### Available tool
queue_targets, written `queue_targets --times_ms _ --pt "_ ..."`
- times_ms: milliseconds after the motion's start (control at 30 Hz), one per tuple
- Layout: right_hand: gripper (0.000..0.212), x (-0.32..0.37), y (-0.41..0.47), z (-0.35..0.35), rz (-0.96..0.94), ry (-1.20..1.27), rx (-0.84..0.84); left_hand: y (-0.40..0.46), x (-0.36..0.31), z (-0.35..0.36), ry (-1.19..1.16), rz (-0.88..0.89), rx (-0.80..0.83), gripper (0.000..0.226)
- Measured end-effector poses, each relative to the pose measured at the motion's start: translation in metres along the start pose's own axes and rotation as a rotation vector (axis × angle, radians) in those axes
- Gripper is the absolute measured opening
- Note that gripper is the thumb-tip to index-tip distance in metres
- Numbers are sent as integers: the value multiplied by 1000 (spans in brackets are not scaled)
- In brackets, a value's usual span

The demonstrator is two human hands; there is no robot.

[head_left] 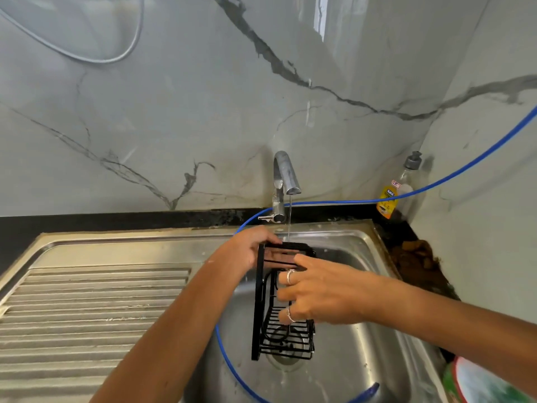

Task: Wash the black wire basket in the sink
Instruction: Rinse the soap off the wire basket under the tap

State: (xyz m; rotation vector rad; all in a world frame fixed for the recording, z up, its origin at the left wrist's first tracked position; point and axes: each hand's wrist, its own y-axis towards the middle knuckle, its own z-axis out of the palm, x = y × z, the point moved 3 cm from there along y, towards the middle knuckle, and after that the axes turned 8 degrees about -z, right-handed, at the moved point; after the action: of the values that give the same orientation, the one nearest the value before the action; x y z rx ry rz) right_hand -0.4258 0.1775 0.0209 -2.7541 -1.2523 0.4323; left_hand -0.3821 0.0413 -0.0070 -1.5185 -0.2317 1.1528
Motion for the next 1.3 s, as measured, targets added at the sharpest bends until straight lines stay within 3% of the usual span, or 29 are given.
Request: queue_targets --times_ms 167,267,367,500,633,733,900,1100,1300 --pt "16 17 3 12 -40 -1 -10 -10 17 11 -211 -1 30 18" --pt "34 20 -4 21 -30 -4 -18 -8 29 9 -338 -8 42 15" --pt "50 27 -11 21 25 140 -151 3 36 -1 -387 46 45 21" --pt "38 38 -18 9 206 215 -493 17 47 -13 -312 127 -18 23" --pt "37 19 -24 12 650 399 -671 6 52 -11 -311 228 -13 25" --pt "46 1 -16 28 895 675 -578 -7 54 -3 -293 317 33 27" --pt "54 -45 12 62 1061 890 -341 -11 55 8 -168 396 45 30" --pt "55 -96 36 65 1261 711 -371 -11 62 8 -99 489 84 23" --pt "51 -127 51 49 1303 671 -372 -16 61 -2 -138 580 109 29"
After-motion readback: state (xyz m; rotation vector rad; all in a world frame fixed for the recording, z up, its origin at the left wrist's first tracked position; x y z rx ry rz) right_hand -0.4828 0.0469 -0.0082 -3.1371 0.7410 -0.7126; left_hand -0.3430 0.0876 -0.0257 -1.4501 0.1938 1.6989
